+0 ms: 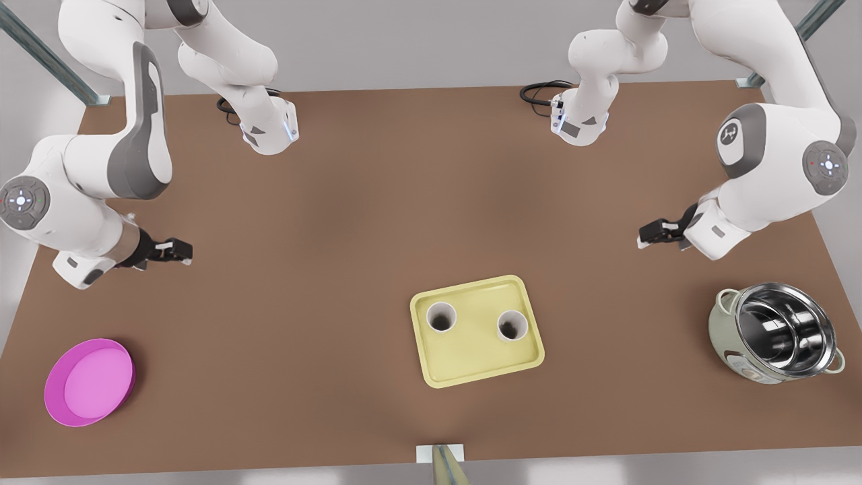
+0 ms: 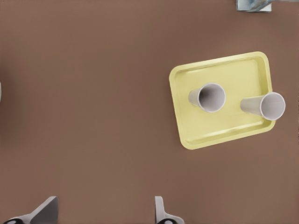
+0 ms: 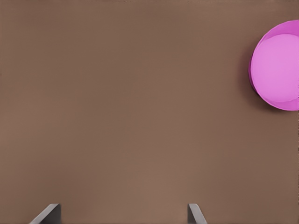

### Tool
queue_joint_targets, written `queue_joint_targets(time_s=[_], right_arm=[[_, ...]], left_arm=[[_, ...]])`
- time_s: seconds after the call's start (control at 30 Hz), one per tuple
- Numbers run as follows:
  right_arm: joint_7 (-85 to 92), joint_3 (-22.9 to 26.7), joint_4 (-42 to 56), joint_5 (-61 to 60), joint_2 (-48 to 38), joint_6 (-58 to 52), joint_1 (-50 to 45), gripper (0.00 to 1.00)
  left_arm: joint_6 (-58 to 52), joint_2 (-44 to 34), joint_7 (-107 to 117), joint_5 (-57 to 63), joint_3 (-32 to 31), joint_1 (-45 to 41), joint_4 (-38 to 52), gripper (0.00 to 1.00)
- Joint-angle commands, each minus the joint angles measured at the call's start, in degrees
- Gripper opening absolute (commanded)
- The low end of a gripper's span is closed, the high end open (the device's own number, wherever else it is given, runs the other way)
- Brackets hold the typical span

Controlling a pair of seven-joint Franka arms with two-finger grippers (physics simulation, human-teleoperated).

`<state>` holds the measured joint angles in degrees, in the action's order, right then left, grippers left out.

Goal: Use the left arm to pick up the white IKEA cup from the tray and place it on the middle-left position; use the right arm to pick up the white IKEA cup from the tray and place it on the middle-right position

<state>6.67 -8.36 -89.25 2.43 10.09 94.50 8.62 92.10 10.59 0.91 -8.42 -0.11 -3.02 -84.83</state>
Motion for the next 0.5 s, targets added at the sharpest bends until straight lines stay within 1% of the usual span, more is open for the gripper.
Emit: queue_joint_targets(time_s=[0.0, 0.1, 0.13, 0.17, 0.2, 0.23, 0.27, 0.33, 0.4, 0.47], right_arm=[[2.04, -0.08, 0.04, -0.05, -0.24, 4.11, -0.09, 1.00], [-1.04, -0.96, -0.13, -0.41, 0.89, 5.51, -2.81, 1.00], [-2.27, -0.96, -0.13, -0.32, 2.21, 6.65, -5.10, 1.00], [-4.99, -0.96, -0.04, -0.06, 3.53, 7.97, -7.74, 1.00], [-8.86, -0.96, 0.04, 0.12, 5.37, 9.38, -10.02, 1.00], [-10.62, -0.96, 1.53, 0.12, 8.36, 9.38, -12.22, 1.00], [-13.69, -0.96, 5.05, 0.21, 12.67, 9.38, -14.41, 1.00], [-17.48, -0.96, 9.36, 0.21, 17.59, 9.47, -17.41, 1.00], [-17.65, -0.96, 9.80, -0.05, 19.35, 11.05, -17.93, 1.00], [-21.26, -0.96, 9.80, 0.03, 20.76, 13.16, -20.74, 1.00]], left_arm=[[4.41, -0.30, -0.65, -0.11, 0.02, -0.76, -0.69, 1.00], [4.67, 0.22, -0.83, 0.69, -0.15, -2.25, -0.34, 1.00], [6.07, 1.37, -0.12, 2.18, -0.41, -5.23, 0.27, 1.00], [7.22, 3.03, 5.58, 3.76, -0.33, -8.49, 1.76, 1.00], [7.75, 9.53, 10.77, 4.90, -0.33, -11.74, 7.39, 1.00], [12.04, 13.49, 15.25, 4.91, -0.33, -14.29, 9.85, 1.00], [17.41, 18.32, 20.61, 6.04, -0.24, -17.71, 12.05, 1.00], [20.49, 26.76, 23.52, 7.54, -0.50, -19.57, 18.81, 1.00], [26.11, 30.72, 24.14, 7.54, -0.33, -19.21, 19.96, 1.00], [28.40, 32.48, 23.88, 7.63, -0.06, -19.04, 19.79, 1.00]])
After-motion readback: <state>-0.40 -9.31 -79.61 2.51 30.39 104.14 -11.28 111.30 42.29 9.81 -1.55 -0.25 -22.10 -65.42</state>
